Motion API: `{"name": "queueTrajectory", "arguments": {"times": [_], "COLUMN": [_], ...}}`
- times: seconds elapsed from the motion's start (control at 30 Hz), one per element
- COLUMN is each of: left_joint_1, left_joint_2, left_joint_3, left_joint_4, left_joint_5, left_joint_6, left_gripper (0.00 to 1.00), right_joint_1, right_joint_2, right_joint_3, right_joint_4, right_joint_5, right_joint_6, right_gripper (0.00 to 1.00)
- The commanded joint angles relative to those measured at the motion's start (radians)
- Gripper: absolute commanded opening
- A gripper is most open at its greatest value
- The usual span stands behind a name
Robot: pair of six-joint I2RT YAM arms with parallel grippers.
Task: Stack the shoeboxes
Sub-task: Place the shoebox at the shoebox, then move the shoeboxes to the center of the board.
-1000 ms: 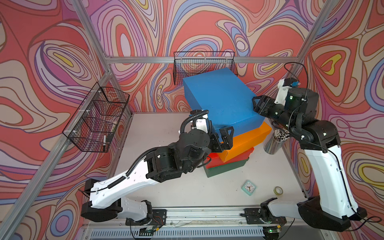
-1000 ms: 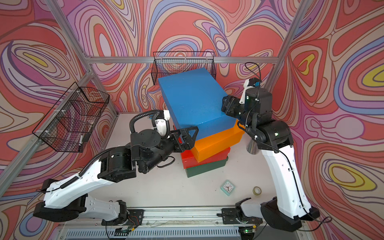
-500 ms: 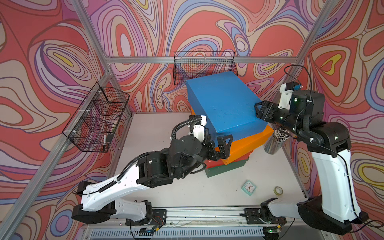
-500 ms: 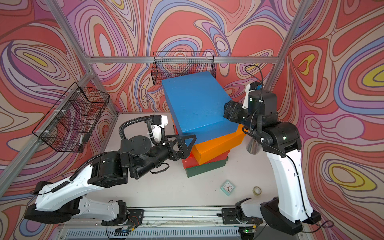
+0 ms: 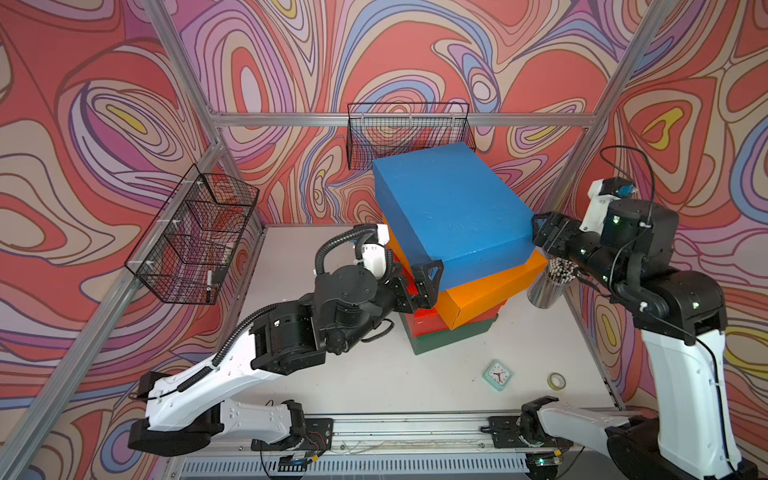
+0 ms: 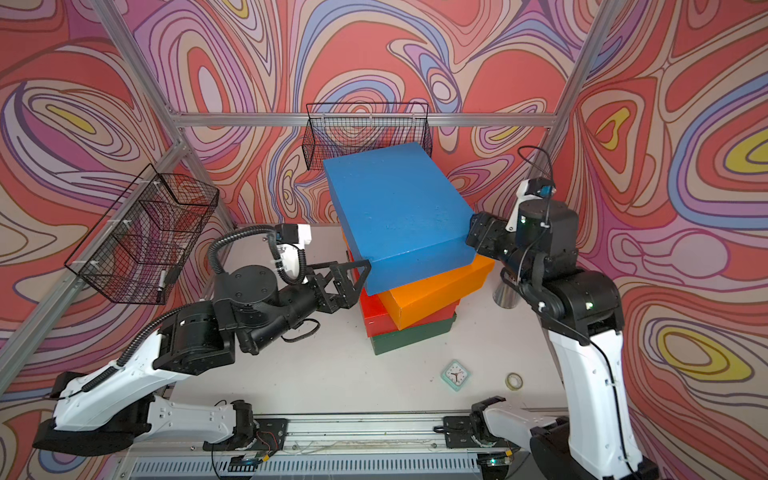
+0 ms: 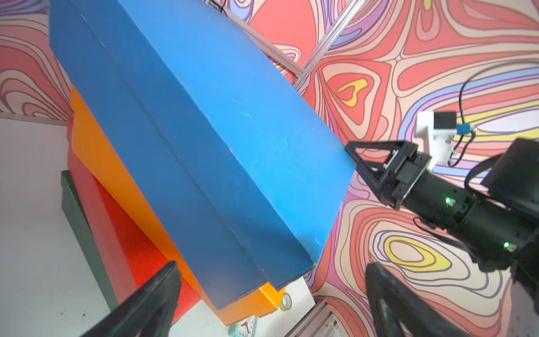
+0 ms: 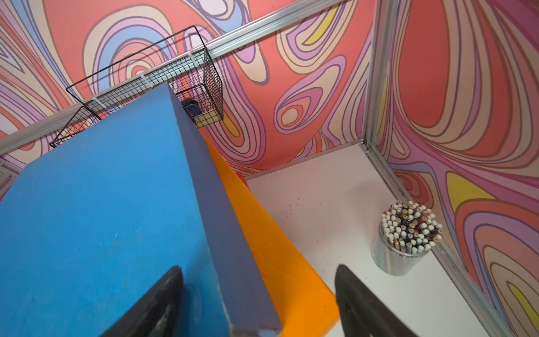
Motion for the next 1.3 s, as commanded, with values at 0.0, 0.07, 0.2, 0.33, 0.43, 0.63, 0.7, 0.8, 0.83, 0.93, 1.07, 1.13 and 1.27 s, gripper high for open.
{"name": "queueTrajectory", "arguments": {"times": [0.0, 0.07, 0.2, 0.33, 0.43, 0.63, 0.7, 0.8, 0.83, 0.93, 1.07, 1.13, 1.27], "left_joint_1": [0.012, 0.024, 0.059, 0.119, 0.17, 0.343, 0.443, 0.54, 0.558, 0.607, 0.67, 0.692, 0.736], "left_joint_2": [-0.042, -0.044, -0.042, -0.068, -0.094, -0.087, -0.078, -0.072, -0.071, -0.064, -0.051, -0.04, -0.01], "left_joint_3": [-0.011, -0.014, -0.019, -0.061, -0.094, -0.14, -0.182, -0.249, -0.266, -0.303, -0.348, -0.371, -0.427], "left_joint_4": [-0.026, -0.041, -0.075, -0.082, -0.086, -0.149, -0.151, -0.122, -0.114, -0.101, -0.076, -0.06, -0.01], "left_joint_5": [-0.052, -0.053, -0.041, -0.025, -0.01, 0.108, 0.224, 0.336, 0.352, 0.395, 0.456, 0.479, 0.529], "left_joint_6": [0.024, 0.024, 0.01, -0.009, -0.025, -0.091, -0.136, -0.179, -0.185, -0.198, -0.212, -0.218, -0.228], "left_gripper": [0.99, 0.99, 0.97, 0.82, 0.49, 0.08, 0.02, 0.0, 0.0, 0.0, 0.0, 0.0, 0.01], "right_joint_1": [-0.006, -0.006, -0.006, -0.006, -0.005, -0.005, -0.005, -0.006, -0.006, -0.005, -0.006, -0.006, -0.006], "right_joint_2": [-0.066, -0.102, -0.152, -0.233, -0.268, -0.345, -0.36, -0.375, -0.382, -0.403, -0.409, -0.413, -0.441], "right_joint_3": [-0.091, -0.135, -0.177, -0.275, -0.368, -0.61, -0.674, -0.75, -0.774, -0.86, -0.982, -1.041, -1.15], "right_joint_4": [-0.027, -0.013, -0.03, -0.017, -0.007, 0.042, 0.049, 0.062, 0.069, 0.099, 0.149, 0.184, 0.28], "right_joint_5": [0.049, 0.059, 0.087, 0.128, 0.106, 0.064, 0.059, 0.056, 0.054, 0.052, 0.038, 0.029, 0.019], "right_joint_6": [0.043, 0.057, 0.08, 0.099, 0.111, 0.204, 0.229, 0.251, 0.256, 0.282, 0.319, 0.338, 0.368], "right_gripper": [0.81, 0.81, 0.8, 0.71, 0.29, 0.0, 0.0, 0.0, 0.0, 0.0, 0.0, 0.0, 0.0]}}
